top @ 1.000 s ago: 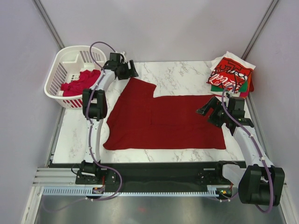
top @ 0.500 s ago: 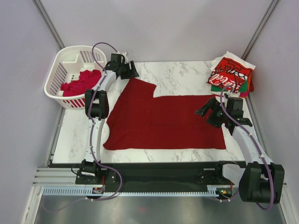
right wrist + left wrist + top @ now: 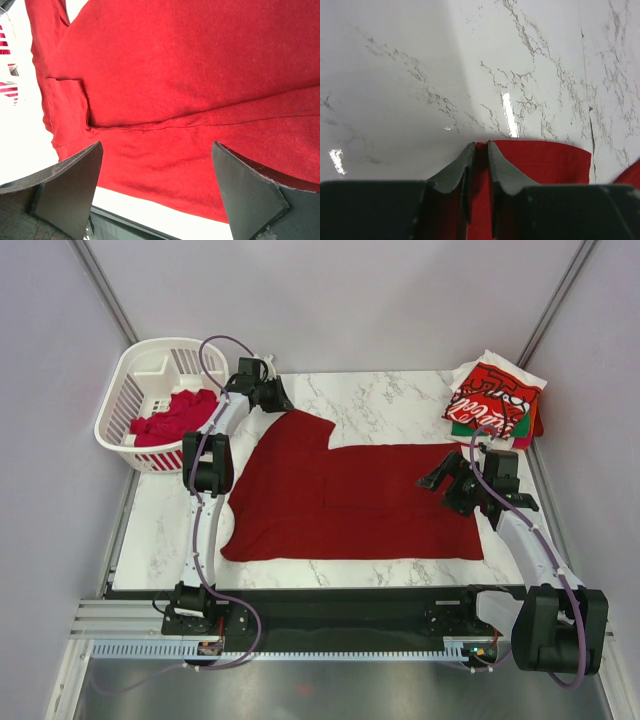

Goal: Fold and stack the t-shirts
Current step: Fold the tshirt

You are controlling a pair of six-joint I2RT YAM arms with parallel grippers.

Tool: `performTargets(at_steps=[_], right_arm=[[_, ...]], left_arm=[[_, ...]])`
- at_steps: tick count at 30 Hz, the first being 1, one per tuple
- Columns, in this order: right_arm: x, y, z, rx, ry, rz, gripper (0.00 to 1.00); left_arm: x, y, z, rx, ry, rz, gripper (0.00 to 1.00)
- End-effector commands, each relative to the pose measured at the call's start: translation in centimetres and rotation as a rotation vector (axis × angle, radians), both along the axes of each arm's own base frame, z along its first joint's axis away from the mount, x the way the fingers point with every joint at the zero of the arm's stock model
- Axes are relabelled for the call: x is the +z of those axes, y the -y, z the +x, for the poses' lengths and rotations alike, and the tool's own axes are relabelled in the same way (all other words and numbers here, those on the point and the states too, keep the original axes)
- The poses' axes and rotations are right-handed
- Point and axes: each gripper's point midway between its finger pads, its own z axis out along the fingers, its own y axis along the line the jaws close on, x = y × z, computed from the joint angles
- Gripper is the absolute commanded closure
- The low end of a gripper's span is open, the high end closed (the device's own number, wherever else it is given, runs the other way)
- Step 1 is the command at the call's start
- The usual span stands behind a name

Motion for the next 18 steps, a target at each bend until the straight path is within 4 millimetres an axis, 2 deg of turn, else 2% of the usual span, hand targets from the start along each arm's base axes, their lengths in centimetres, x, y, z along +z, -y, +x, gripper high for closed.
performTargets(at_steps=[1,2,3,9,10,13,14,16,17,18], right_arm=[[0.2,-0.1,0.5,0.016,0.036,-0.012,0.02],[0.1,-0.1,0.6,0.015,0.034,-0.013,0.02],[0.0,-0.1,0.5,0.015,0.03,-0.015,0.02],[-0.4,0.2,0.8,0.003,0.022,-0.025,0.02],[-0.4,0.5,0.9,-0.008,0.024,-0.036,0.02],[0.3,1.4,1.9,-0.045,0.045,-0.078,0.02],[1.3,2.3,2.9,-0.081,0.066,-0.12,0.02],[1.7,3.3,4.0,-0.117,0.064,-0.168,0.02],[3.2,4.3,5.3,-0.15,0.092,-0.209,0.02],[3.6,4.9,6.1,-0.167,0.095,-0.238,0.02]], left_arm=[[0.7,-0.1,0.4,0.005,0.028,0.014,0.8],[0.7,-0.1,0.5,0.005,0.031,0.016,0.93],[0.9,-0.1,0.6,0.005,0.036,0.017,0.98],[2.1,-0.2,0.9,0.001,0.068,0.025,0.98],[3.3,-0.2,0.9,0.002,0.083,0.019,0.98],[4.8,0.0,0.4,0.01,0.081,-0.001,0.98],[5.7,0.0,-0.1,0.008,0.082,-0.005,0.98],[7.0,0.2,-0.9,0.004,0.082,-0.02,0.98],[8.2,0.1,-1.6,0.002,0.085,-0.025,0.98],[8.7,0.2,-2.1,0.002,0.083,-0.027,0.98]])
